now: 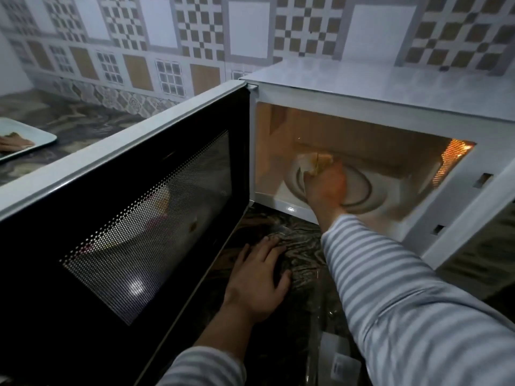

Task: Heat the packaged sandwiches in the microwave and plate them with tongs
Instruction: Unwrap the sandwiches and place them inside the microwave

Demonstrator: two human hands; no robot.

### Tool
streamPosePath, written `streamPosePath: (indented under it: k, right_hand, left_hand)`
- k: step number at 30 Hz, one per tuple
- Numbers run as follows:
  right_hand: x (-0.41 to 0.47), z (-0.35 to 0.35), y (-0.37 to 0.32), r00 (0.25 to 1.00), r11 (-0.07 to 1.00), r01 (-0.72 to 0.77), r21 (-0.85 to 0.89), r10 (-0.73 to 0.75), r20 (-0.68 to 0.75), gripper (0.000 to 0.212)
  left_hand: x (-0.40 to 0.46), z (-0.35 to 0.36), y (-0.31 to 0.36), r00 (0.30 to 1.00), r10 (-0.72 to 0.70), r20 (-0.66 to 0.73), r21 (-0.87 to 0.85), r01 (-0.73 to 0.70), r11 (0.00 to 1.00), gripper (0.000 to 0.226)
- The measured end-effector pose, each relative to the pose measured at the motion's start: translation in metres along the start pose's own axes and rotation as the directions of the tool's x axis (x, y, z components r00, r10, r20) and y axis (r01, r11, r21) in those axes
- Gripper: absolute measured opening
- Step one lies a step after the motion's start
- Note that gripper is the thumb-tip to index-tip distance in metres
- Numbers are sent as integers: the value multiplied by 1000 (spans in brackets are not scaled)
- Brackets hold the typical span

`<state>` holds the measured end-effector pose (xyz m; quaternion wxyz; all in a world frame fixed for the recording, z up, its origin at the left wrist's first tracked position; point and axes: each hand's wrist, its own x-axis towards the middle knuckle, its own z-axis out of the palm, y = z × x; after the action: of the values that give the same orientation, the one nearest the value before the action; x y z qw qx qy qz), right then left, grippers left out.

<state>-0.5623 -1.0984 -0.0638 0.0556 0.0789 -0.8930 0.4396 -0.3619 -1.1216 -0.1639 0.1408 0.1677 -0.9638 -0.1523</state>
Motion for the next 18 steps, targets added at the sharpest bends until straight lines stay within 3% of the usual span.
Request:
streamPosePath:
  k: [6, 9, 13, 18]
  right_hand:
    - [-14, -25, 4, 999, 998, 17, -55, -20, -48, 77]
    - [-20, -34, 4, 998, 993, 58, -103, -61, -29, 55]
    - [-66, -67, 21, 991, 989, 104, -109, -94, 93, 26]
    - [-140, -131, 45, 982, 975, 185, -127, -177, 72, 23]
  left_hand:
    - [-5, 0, 3, 999, 28, 20, 2, -28, 1000, 69]
    - [6, 0, 2, 999, -12, 34, -22, 13, 1000, 67]
    - [1, -8, -1, 995, 17, 99, -50, -12, 999, 47]
    - [-21, -44, 35, 986, 55, -156, -215, -88, 973, 30]
